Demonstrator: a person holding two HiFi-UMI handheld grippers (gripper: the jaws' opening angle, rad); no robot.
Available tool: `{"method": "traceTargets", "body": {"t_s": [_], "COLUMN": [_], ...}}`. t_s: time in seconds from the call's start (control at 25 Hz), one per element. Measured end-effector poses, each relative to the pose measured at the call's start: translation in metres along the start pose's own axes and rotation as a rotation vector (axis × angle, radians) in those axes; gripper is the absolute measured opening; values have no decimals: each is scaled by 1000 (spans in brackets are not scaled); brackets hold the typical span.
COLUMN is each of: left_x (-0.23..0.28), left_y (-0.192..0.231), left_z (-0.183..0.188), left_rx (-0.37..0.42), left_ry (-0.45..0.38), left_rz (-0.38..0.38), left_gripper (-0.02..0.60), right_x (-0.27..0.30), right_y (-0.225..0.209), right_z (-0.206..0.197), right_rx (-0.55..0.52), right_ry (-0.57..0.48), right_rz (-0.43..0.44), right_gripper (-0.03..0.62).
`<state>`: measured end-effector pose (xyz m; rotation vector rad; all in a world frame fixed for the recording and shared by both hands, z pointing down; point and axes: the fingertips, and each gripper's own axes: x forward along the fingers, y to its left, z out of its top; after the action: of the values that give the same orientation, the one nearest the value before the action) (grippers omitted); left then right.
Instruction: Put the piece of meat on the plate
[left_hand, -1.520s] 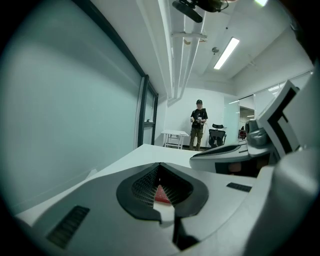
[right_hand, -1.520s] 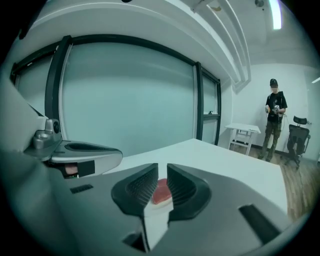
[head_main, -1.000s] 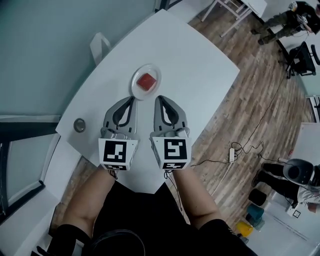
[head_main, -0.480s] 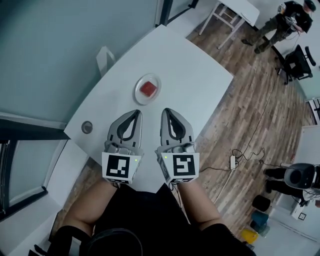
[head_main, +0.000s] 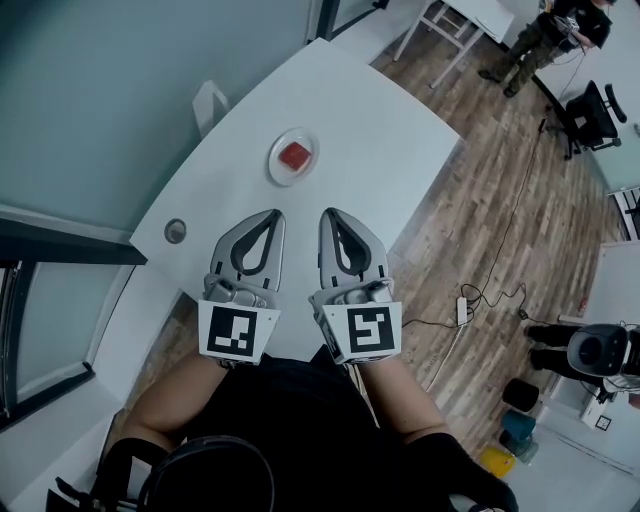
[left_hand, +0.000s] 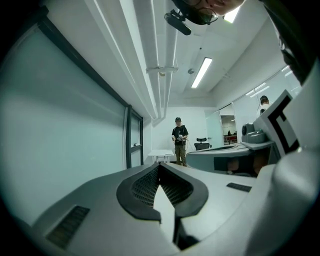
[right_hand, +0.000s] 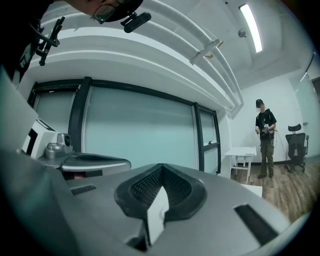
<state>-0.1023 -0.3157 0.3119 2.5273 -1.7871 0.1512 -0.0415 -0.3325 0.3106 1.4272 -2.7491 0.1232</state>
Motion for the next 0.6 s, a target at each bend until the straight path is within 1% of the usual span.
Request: {"method": "traceTargets", "body": {"t_s": [0.28, 0.6], "left_x": [-19, -30], "left_y": [-13, -21], "left_z": [18, 23], "left_rx": [-23, -12], "left_ry": [2, -11], "left_rz": [-13, -39], "left_gripper": [0, 0], "right_x": [-28, -38], "right_y": [8, 17], "right_z": [25, 25], "right_rx": [9, -12], "right_ry": [-31, -37], "right_rz": [5, 17], "right_gripper": [3, 3]}}
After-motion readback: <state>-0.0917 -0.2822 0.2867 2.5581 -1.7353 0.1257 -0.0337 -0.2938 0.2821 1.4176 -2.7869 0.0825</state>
